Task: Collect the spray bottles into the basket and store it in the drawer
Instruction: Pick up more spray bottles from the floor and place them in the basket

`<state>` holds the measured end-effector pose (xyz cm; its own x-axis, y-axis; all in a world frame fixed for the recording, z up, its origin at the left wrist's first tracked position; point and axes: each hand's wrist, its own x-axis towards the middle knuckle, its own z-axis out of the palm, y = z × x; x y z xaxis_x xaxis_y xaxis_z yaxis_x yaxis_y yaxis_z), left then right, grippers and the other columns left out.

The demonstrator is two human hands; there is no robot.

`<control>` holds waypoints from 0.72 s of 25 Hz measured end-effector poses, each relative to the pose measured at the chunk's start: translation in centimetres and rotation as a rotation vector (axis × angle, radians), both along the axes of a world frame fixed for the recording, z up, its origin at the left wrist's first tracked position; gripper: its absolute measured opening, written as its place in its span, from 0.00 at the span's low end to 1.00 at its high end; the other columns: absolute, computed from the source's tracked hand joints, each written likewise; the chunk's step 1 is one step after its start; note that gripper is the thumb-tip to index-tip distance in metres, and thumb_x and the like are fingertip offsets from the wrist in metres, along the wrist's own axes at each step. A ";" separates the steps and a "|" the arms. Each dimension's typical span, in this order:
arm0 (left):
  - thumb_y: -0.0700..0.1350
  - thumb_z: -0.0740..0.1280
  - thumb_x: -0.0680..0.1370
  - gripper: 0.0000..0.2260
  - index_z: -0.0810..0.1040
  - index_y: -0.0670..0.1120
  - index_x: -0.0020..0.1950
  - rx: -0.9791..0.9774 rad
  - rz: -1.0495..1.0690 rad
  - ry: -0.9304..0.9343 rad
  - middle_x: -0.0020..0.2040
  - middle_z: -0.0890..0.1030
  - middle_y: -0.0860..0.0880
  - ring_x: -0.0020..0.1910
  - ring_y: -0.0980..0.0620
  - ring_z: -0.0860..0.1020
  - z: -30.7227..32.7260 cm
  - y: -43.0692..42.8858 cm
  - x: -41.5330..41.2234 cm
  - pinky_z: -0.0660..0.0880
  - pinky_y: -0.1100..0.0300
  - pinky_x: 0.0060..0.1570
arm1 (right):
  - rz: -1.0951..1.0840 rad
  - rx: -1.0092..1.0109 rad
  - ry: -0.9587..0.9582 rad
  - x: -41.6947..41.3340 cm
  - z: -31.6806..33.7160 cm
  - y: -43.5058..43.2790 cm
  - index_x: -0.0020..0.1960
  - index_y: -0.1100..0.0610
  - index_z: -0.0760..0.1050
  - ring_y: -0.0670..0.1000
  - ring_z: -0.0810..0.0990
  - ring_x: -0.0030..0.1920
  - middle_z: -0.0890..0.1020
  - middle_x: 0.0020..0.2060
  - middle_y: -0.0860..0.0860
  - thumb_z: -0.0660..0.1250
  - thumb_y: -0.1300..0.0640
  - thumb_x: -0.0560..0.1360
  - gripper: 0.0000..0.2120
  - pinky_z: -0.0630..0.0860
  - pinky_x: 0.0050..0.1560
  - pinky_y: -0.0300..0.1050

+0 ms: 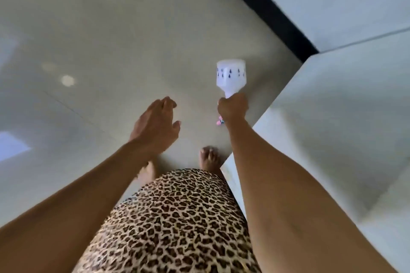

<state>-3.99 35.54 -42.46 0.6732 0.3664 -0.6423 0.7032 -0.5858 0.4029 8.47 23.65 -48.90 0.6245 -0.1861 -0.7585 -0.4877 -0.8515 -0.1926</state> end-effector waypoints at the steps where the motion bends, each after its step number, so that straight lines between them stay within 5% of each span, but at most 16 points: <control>1: 0.46 0.64 0.75 0.19 0.67 0.44 0.64 -0.013 0.000 0.004 0.66 0.71 0.42 0.63 0.42 0.71 -2.9 0.2 -0.1 0.69 0.50 0.59 | 0.026 -0.079 -0.040 0.1 -2.6 -0.2 0.63 0.66 0.66 0.61 0.73 0.62 0.73 0.62 0.62 0.60 0.60 0.75 0.19 0.72 0.62 0.51; 4: 0.46 0.64 0.75 0.19 0.67 0.44 0.64 -0.038 -0.028 0.008 0.65 0.72 0.41 0.63 0.41 0.71 -8.6 0.1 -0.8 0.69 0.49 0.59 | 0.131 -0.242 -0.080 0.1 -8.0 -1.6 0.66 0.66 0.62 0.60 0.68 0.67 0.70 0.66 0.60 0.66 0.57 0.75 0.25 0.65 0.69 0.51; 10: 0.47 0.63 0.76 0.18 0.66 0.45 0.65 -0.051 -0.047 0.011 0.67 0.71 0.44 0.63 0.43 0.71 -11.4 -0.6 -2.6 0.69 0.51 0.55 | 0.112 -0.163 -0.134 -0.3 -11.0 -3.3 0.58 0.65 0.71 0.61 0.78 0.57 0.78 0.58 0.60 0.67 0.58 0.74 0.16 0.75 0.59 0.52; 16: 0.45 0.67 0.73 0.23 0.65 0.46 0.66 -0.048 -0.086 -0.077 0.67 0.71 0.43 0.62 0.43 0.72 -2.6 0.3 -0.6 0.70 0.49 0.57 | 0.094 0.035 -0.110 -0.6 -1.0 0.8 0.42 0.60 0.74 0.47 0.81 0.30 0.81 0.26 0.50 0.63 0.47 0.73 0.15 0.79 0.51 0.48; 18: 0.44 0.70 0.71 0.26 0.64 0.46 0.67 -0.051 -0.090 -0.134 0.65 0.72 0.42 0.61 0.43 0.72 2.9 0.5 0.5 0.71 0.51 0.56 | 0.148 0.076 -0.114 -0.6 5.1 2.3 0.39 0.59 0.76 0.46 0.79 0.31 0.79 0.25 0.48 0.64 0.45 0.72 0.17 0.78 0.51 0.44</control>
